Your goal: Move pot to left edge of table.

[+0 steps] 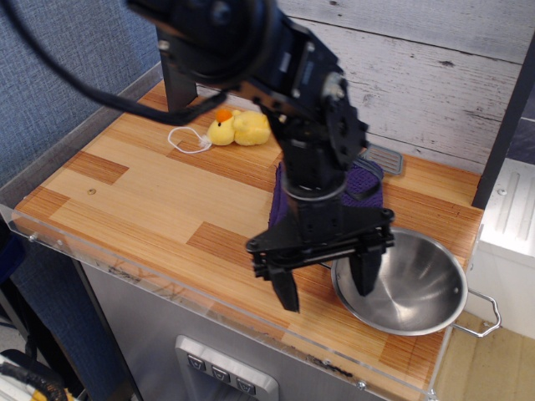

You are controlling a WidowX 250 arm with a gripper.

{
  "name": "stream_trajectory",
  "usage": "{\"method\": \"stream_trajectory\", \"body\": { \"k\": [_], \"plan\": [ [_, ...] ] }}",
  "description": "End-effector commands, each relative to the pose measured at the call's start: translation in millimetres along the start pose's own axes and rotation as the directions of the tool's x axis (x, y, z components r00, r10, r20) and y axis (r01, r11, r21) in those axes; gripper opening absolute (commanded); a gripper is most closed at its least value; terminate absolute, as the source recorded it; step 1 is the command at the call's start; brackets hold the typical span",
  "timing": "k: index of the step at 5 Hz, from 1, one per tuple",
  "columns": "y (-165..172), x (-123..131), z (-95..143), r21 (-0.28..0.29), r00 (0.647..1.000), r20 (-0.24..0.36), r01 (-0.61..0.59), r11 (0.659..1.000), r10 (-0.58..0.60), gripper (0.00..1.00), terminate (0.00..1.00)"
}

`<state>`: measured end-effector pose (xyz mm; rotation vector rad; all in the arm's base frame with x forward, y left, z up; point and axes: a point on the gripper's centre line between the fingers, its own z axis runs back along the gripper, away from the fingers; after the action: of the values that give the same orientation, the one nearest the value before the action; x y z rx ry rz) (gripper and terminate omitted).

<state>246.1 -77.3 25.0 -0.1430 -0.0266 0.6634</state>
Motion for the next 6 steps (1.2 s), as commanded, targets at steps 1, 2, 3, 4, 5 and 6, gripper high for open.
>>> {"method": "stream_trajectory", "body": {
  "k": [1,2,3,4,5,6],
  "plan": [
    [-24.1,-0.5,-8.3,-0.015,0.999,0.022,0.030,0.999,-0.029,1.00,0.00],
    [-28.5,-0.4,-9.2,-0.020,0.998,0.035,0.055,0.998,-0.055,0.00,0.00],
    [-27.4,-2.8,-8.4,-0.016,0.997,0.044,0.058,0.998,-0.058,0.00,0.00],
    [-25.0,-4.6,-6.0,-0.023,0.998,0.044,0.054,0.998,-0.053,0.00,0.00],
    [-26.5,-5.3,-1.5,-0.032,0.997,0.048,0.068,0.997,-0.067,0.00,0.00],
    [-26.7,-7.7,8.3,-0.051,0.993,0.039,0.113,0.992,-0.111,0.00,0.00]
  ]
}}
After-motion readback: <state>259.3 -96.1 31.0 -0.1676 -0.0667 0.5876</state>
